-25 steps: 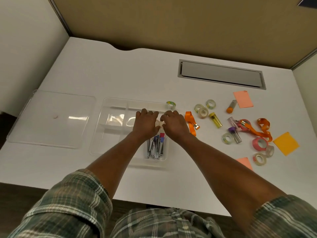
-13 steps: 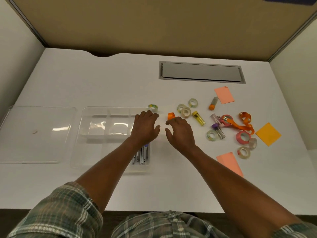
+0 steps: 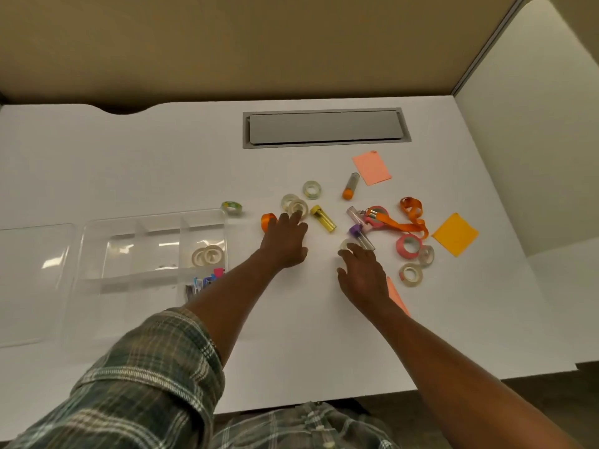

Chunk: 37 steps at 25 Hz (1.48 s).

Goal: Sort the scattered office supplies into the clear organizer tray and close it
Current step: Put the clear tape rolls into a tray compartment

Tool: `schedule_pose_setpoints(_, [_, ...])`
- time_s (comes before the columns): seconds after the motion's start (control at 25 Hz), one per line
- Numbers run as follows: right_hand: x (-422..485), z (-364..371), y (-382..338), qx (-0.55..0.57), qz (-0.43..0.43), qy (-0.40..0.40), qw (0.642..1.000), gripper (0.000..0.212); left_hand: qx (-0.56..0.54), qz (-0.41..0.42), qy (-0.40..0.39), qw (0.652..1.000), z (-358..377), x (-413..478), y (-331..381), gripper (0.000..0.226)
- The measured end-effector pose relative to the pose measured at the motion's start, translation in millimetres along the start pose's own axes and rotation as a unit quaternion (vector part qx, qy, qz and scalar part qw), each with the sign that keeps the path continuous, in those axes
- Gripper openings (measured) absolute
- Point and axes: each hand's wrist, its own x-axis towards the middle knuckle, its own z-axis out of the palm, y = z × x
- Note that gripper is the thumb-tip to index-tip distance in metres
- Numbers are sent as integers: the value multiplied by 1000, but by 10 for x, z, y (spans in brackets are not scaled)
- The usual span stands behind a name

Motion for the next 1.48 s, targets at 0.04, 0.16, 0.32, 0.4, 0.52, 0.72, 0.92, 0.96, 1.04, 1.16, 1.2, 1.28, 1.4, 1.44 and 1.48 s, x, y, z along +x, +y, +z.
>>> schedule_pose_setpoints(0.04, [-18, 8, 30, 1, -4, -8, 1000, 42, 9, -8, -9, 1000, 12, 45, 27, 55])
schedule_pose_setpoints(0.16, [-44, 46, 114, 11, -10, -23, 1000, 43, 12, -24, -28, 999, 53, 147, 83, 53])
schedule_pose_setpoints(0.32, [-46, 47, 168, 21, -21, -28, 999, 42, -13, -37, -11, 999, 93, 173, 124, 50])
schedule_pose_setpoints(0.4, [-49, 47, 177, 22, -20, -35, 999, 44, -24, -38, -10, 999, 125, 150, 149, 50])
schedule_pose_setpoints(0.52, [-43, 97, 194, -4, -33, -46, 998, 46, -29, -34, -15, 999, 182, 97, 177, 51])
schedule_pose_setpoints(0.72, [15, 134, 147, 2, -29, -56, 998, 45, -74, -18, 13, 997, 220, 16, 226, 42])
schedule_pose_setpoints(0.92, [127, 4, -128, 147, 24, -5, 989, 45, -175, -29, 96, 979, 78, -121, 184, 34])
schedule_pose_setpoints(0.96, [164, -23, -212, 184, 34, 3, 982, 43, -194, -36, 123, 973, 28, -172, 163, 31])
schedule_pose_setpoints(1.04, [246, -65, -350, 251, 41, 21, 967, 39, -218, -43, 170, 960, -70, -273, 134, 27])
schedule_pose_setpoints(1.16, [348, -78, -675, 319, -2, 20, 947, 34, -255, -53, 201, 944, -140, -526, -91, 25])
schedule_pose_setpoints(1.2, [377, -73, -805, 331, -13, 15, 943, 33, -259, -57, 214, 940, -145, -622, -199, 25])
schedule_pose_setpoints(1.28, [431, -45, -1095, 334, -37, 16, 942, 34, -247, -78, 241, 935, -125, -825, -450, 30])
schedule_pose_setpoints(1.4, [507, 47, -1520, 317, -106, 20, 942, 35, -242, -129, 250, 929, -64, -1135, -834, 51])
schedule_pose_setpoints(1.44, [538, 84, -1637, 312, -131, 19, 941, 36, -247, -150, 246, 925, -48, -1222, -945, 59])
schedule_pose_setpoints(1.48, [569, 115, -1751, 303, -156, 17, 940, 37, -252, -172, 241, 921, -36, -1299, -1045, 64])
